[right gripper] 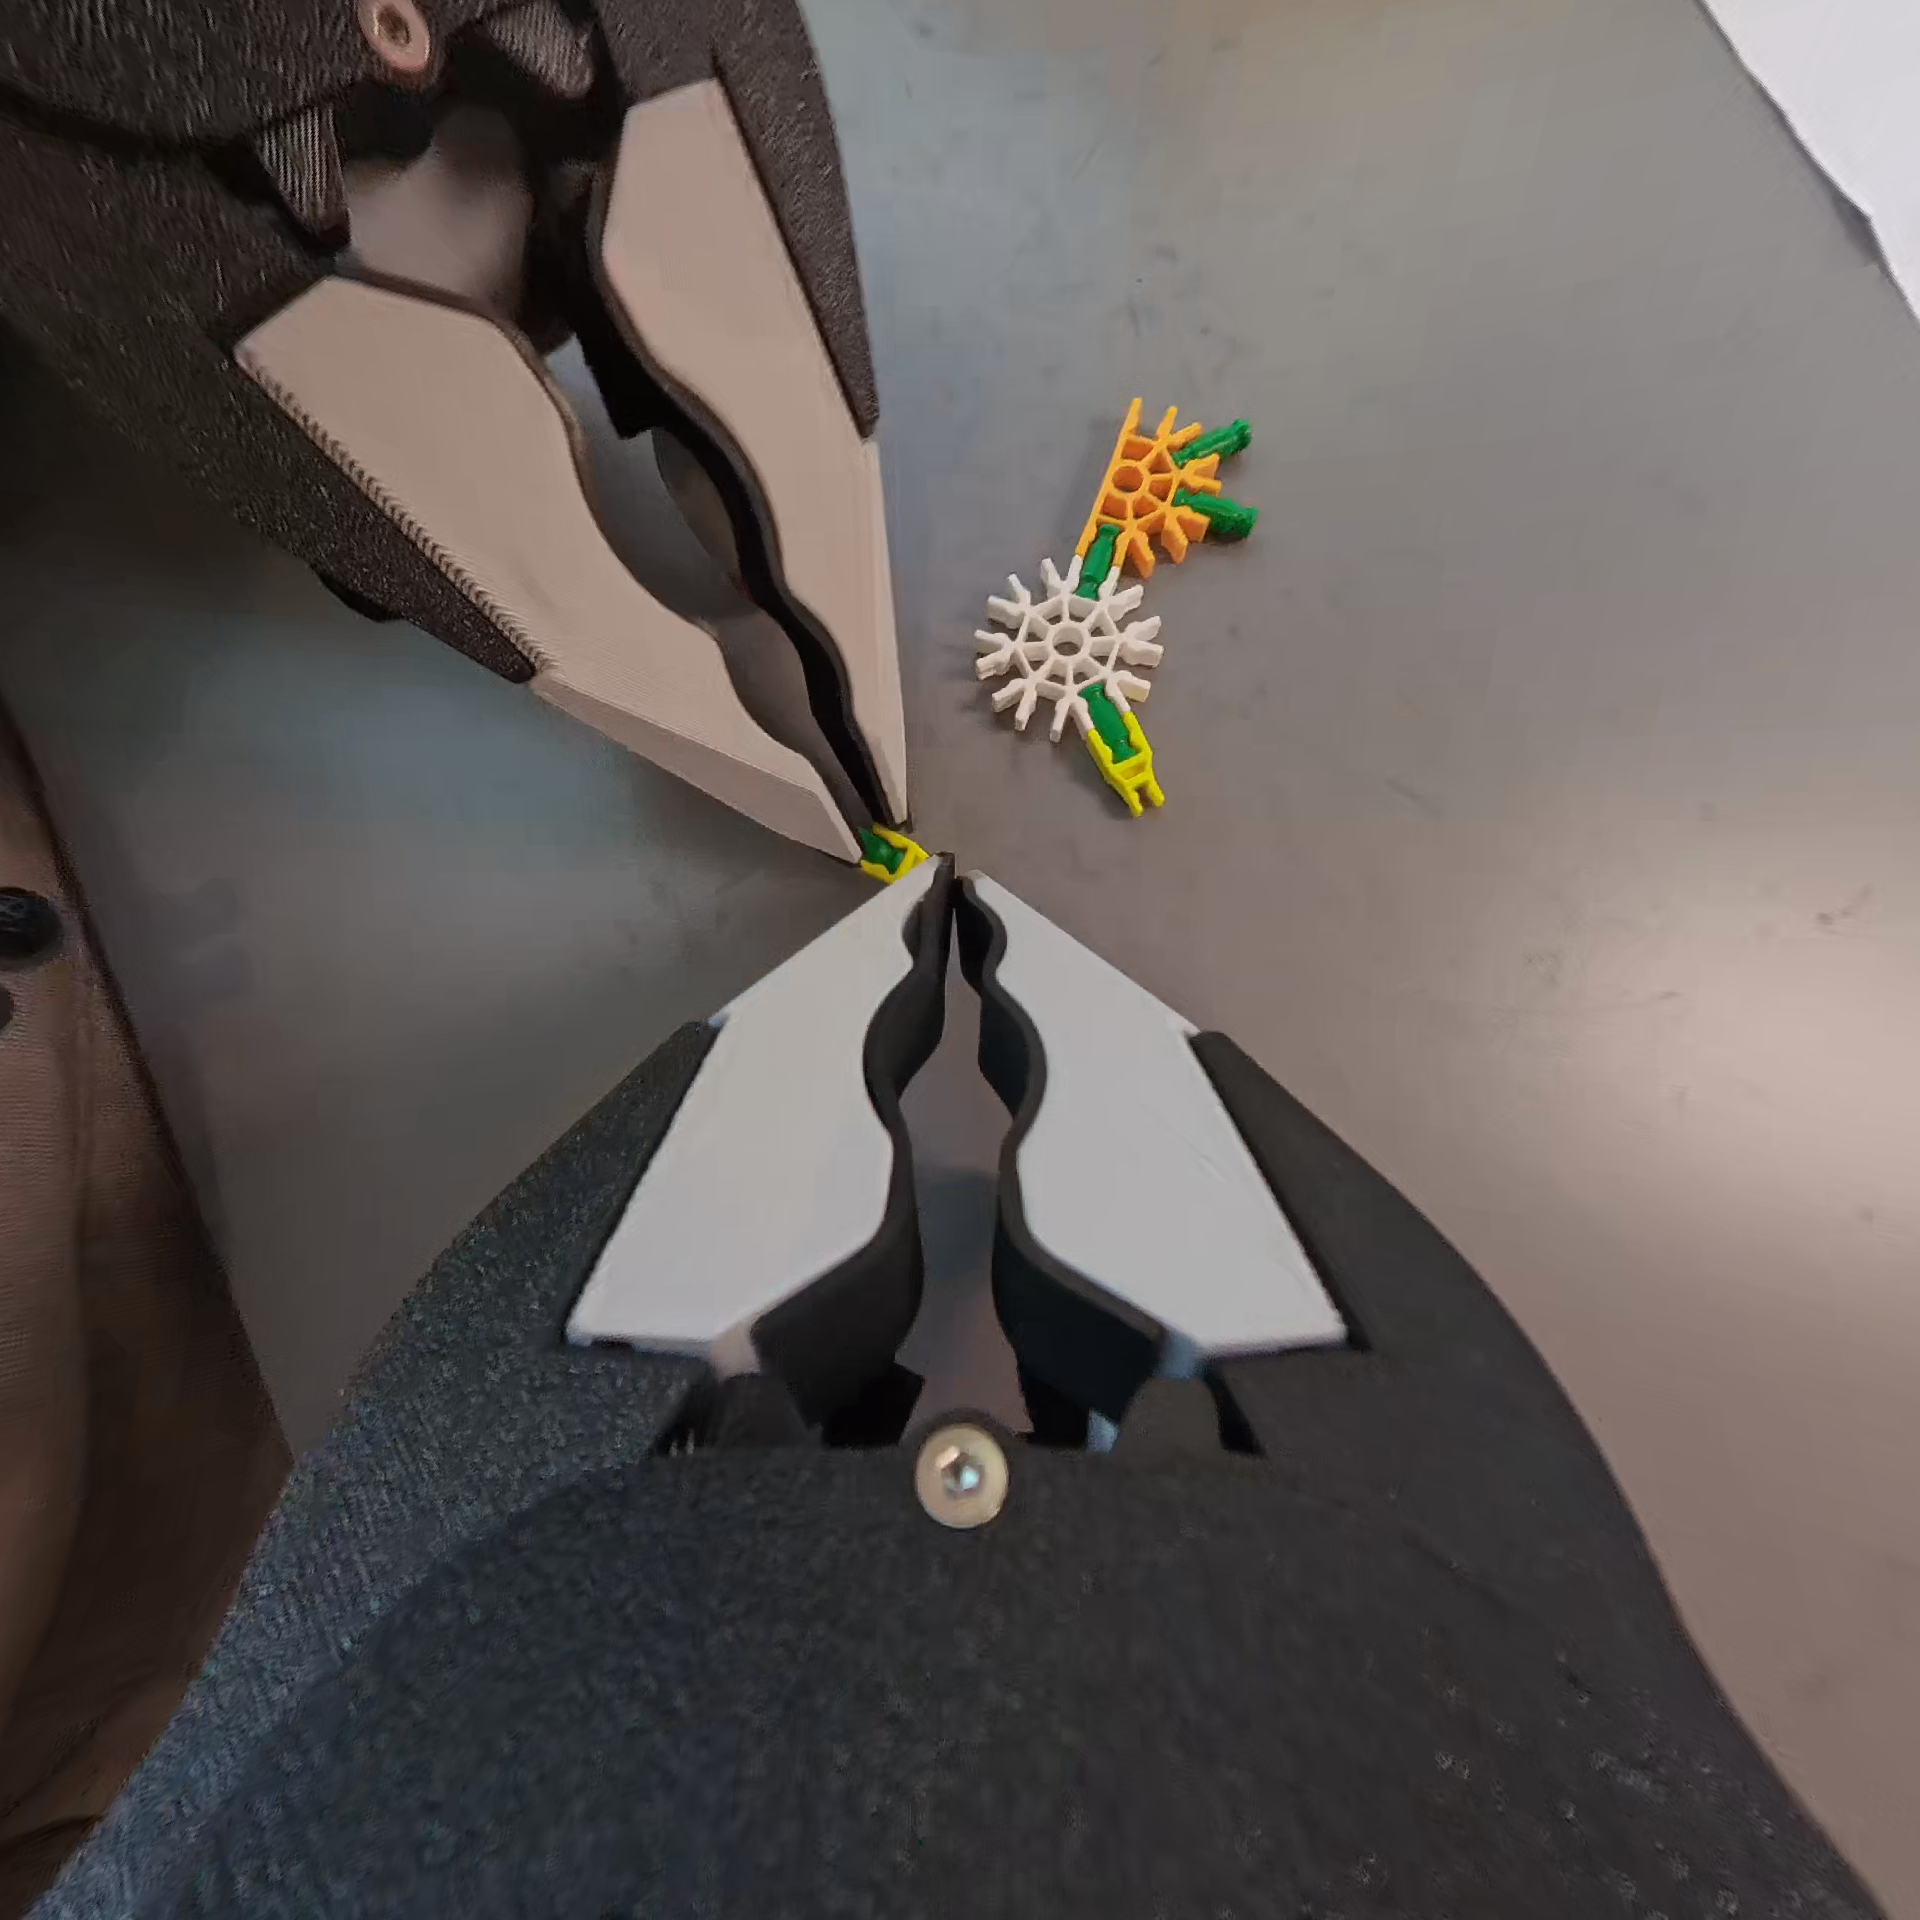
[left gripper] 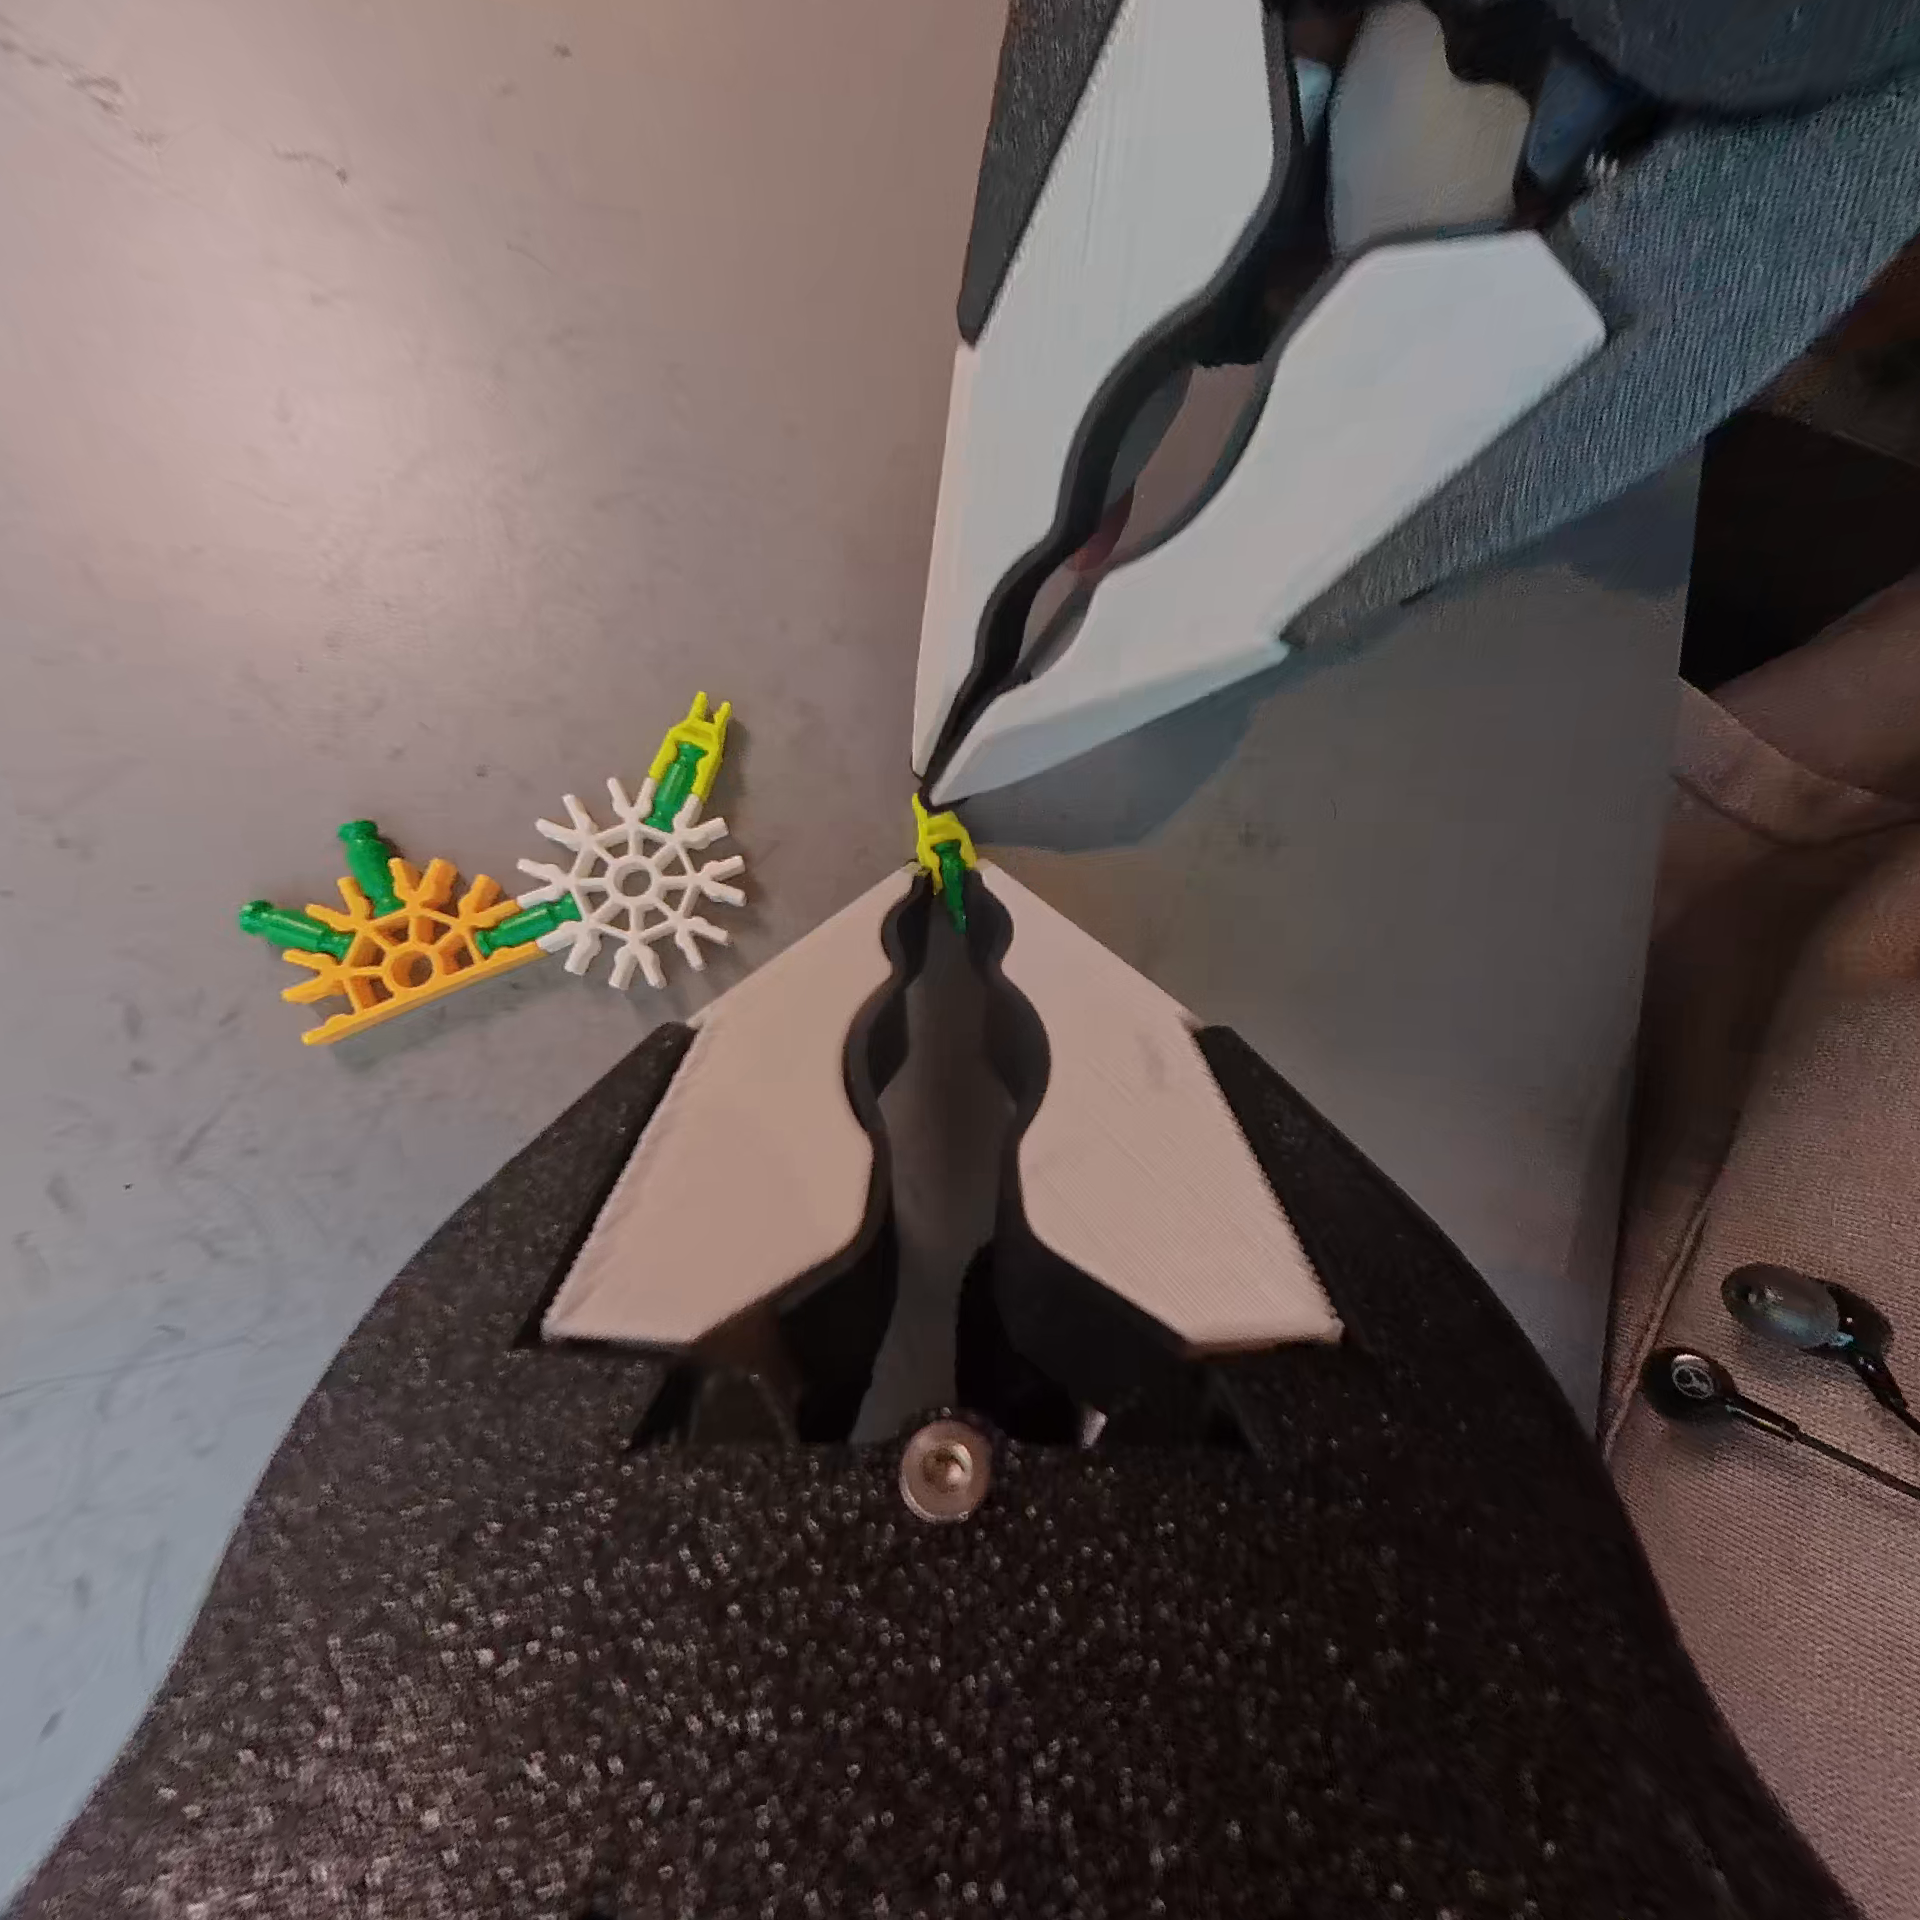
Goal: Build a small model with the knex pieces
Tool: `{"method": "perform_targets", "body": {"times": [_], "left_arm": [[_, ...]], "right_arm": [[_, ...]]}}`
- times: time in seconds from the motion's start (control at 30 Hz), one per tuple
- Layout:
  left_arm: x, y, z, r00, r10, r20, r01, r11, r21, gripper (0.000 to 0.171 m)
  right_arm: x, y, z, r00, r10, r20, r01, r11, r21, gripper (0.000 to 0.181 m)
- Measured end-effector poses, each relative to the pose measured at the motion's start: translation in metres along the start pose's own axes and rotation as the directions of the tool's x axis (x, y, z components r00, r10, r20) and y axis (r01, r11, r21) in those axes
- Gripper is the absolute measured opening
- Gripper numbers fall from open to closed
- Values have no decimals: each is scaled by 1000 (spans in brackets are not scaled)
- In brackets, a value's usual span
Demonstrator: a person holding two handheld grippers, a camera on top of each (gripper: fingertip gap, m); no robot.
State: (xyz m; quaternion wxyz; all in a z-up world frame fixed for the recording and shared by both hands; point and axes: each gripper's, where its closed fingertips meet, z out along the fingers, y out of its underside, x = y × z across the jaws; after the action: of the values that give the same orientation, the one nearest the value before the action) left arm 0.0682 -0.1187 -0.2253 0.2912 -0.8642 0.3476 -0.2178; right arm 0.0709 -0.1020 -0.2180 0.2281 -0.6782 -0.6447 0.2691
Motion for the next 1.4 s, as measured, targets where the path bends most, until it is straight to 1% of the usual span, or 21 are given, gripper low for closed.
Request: {"method": "perform_targets", "body": {"times": [0.03,0.1,0.17,0.23,0.33,0.4,0.47,0.53,0.6,0.73,0.8,0.9,1.0,1.07,1.13,1.17,1.23,1.27,1.3,1.4], "left_arm": [[0,1,-1,1000,1,-1,-1,1000,2,6],[3,3,-2,1000,16,-24,-16,1000,8,7],[7,7,-2,998,0,-71,0,1000,0,17],[9,8,-4,995,-8,-95,8,1000,1,22],[8,9,-3,997,26,-76,-26,1000,-1,21],[4,9,-2,997,71,-36,-72,997,-4,12],[3,9,-2,993,116,-22,-116,993,0,8],[3,10,-2,989,145,-25,-145,989,4,9],[2,11,-4,985,169,-33,-169,986,1,9],[-7,12,-9,982,186,-24,-186,983,3,12],[-6,9,-10,983,182,-39,-181,983,28,13],[-5,8,-8,978,203,-42,-201,979,41,16],[-6,10,-5,966,256,-15,-256,966,25,18],[-2,11,-6,963,269,-30,-269,963,22,18],[-1,12,-6,967,250,-39,-250,968,17,15],[-1,12,-6,972,231,-39,-231,973,14,14],[-2,12,-6,975,219,-42,-219,976,11,13],[-5,13,-7,975,221,-32,-221,975,7,13],[-8,13,-9,975,222,-19,-222,975,6,13],[-7,10,-14,974,225,-32,-223,974,34,16]], "right_arm": [[0,-1,-3,999,28,40,-29,999,16,0],[0,3,-5,992,79,100,-79,997,2,0],[-3,3,-6,981,111,161,-113,994,7,0],[-9,3,-6,965,131,226,-132,991,-11,6],[-15,4,-5,944,143,298,-136,990,-44,11],[-20,7,-5,929,142,341,-123,989,-78,16],[-26,10,-7,925,110,363,-82,992,-93,20],[-30,13,-6,935,59,350,-24,994,-104,24],[-33,15,-4,952,14,305,27,991,-128,29],[-32,13,3,991,-28,135,48,988,-147,26],[-28,13,5,997,-58,45,64,988,-141,19],[-27,11,7,995,-99,-17,96,988,-119,18],[-27,9,9,990,-134,-38,131,987,-90,18],[-24,8,10,994,-105,-35,102,992,-80,23],[-23,6,11,995,-88,-40,84,994,-76,23],[-24,5,12,994,-97,-47,94,993,-76,21],[-28,3,15,994,-104,-43,101,993,-67,10],[-28,2,16,993,-113,-43,110,992,-62,9],[-28,2,15,991,-127,-39,125,990,-59,3],[-25,2,12,966,-255,-41,253,966,-60,2]]}}
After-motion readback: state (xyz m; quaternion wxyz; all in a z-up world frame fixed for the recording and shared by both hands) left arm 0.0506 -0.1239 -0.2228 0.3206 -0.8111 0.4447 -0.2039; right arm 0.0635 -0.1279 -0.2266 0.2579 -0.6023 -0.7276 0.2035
